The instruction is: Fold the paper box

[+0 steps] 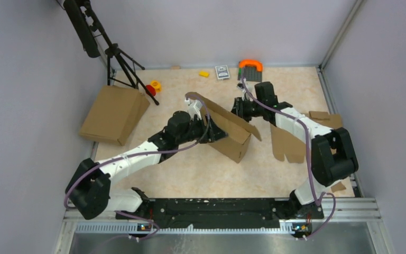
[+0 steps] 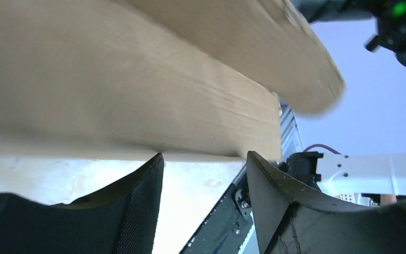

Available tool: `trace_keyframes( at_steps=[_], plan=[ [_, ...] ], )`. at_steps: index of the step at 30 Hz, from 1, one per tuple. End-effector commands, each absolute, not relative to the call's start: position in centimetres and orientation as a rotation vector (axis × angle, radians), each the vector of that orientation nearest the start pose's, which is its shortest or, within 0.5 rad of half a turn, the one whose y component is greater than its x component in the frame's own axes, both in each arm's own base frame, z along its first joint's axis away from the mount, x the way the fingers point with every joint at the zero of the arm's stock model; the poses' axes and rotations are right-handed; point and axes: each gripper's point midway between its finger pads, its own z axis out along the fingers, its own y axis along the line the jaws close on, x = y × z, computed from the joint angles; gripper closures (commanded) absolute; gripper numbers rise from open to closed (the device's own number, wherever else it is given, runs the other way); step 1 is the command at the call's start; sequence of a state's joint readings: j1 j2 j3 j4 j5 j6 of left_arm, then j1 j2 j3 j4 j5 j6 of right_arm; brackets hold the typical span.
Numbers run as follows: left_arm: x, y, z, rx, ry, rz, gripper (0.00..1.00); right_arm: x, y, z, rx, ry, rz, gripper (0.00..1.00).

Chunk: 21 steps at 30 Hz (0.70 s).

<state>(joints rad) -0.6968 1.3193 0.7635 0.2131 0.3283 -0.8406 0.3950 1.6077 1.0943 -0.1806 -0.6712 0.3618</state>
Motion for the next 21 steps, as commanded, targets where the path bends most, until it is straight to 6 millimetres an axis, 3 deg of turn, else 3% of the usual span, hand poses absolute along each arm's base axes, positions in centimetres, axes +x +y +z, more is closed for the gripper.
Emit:
trace_keyframes(
  at_steps=[1, 8, 21],
  plan=[
    [24.4, -33.5, 22.8, 0.076, 1.968, -1.297, 0.40, 30.5, 28.7, 17.1, -0.599, 2.244, 1.301, 0.76],
    [24.0, -34.2, 22.5, 0.082, 1.961, -1.272, 0.39, 31.4, 28.8, 16.7, -0.622, 2.256, 1.266, 0.76],
    [22.0, -30.8, 21.2, 0.195, 2.096, -1.072, 0.25, 32.3, 28.5, 16.1, -0.589, 2.277, 1.206, 0.76]
  ],
)
